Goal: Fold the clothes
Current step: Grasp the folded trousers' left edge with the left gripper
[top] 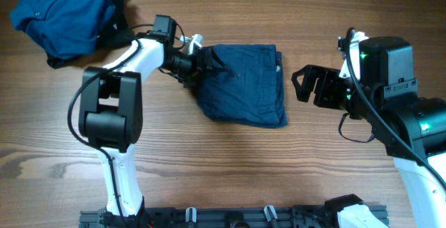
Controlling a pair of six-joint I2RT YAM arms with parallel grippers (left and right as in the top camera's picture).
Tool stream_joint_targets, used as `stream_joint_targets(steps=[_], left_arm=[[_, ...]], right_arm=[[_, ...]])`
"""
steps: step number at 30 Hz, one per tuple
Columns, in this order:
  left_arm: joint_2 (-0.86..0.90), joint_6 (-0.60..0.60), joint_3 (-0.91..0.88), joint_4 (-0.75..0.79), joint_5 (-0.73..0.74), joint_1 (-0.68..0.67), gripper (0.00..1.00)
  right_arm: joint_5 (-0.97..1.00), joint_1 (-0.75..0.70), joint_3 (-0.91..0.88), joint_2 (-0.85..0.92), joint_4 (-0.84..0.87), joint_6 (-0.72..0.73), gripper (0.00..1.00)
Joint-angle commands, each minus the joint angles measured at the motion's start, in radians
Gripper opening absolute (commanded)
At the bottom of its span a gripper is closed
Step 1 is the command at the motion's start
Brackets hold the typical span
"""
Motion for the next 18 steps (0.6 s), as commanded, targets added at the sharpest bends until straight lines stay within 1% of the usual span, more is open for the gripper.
stream_joint_targets(steps=[1,3,4,5,6,7,8,13,18], left_arm=[[0.103,-0.014,-0.037,0.000,-0.109,-0.026,0.63],[0.103,-0.025,-0.037,0.010,-0.109,-0.026,0.46],[0.103,-0.034,-0.037,0.014,-0.109,-0.025,0.40],[0.103,-0.034,-0.037,0.018,-0.109,-0.025,0.28],[0.103,-0.033,-0.037,0.023,-0.113,-0.026,0.14],[0.103,-0.032,-0.037,0.030,-0.113,-0.026,0.05],[0.103,-0.032,-0.037,0.034,-0.113,-0.026,0.04],[0.098,-0.031,-0.032,0.093,-0.113,-0.025,0.04],[0.067,-0.002,0.030,0.095,-0.125,-0.018,0.04]], right_arm=[[0.021,0.000,0.013,0.000,-0.011,-0.027,0.99],[0.021,0.000,0.013,0.000,-0.014,-0.026,0.99],[0.022,0.000,0.012,0.000,-0.015,-0.026,1.00],[0.022,0.000,0.012,0.000,-0.014,-0.027,0.99],[0.021,0.000,0.012,0.000,-0.015,-0.027,1.00],[0.022,0.000,0.012,0.000,-0.015,-0.027,1.00],[0.021,0.000,0.012,0.000,-0.015,-0.027,0.99],[0.022,0.000,0.012,0.000,-0.023,-0.027,1.00],[0.029,0.000,0.011,0.000,-0.048,-0.028,1.00]])
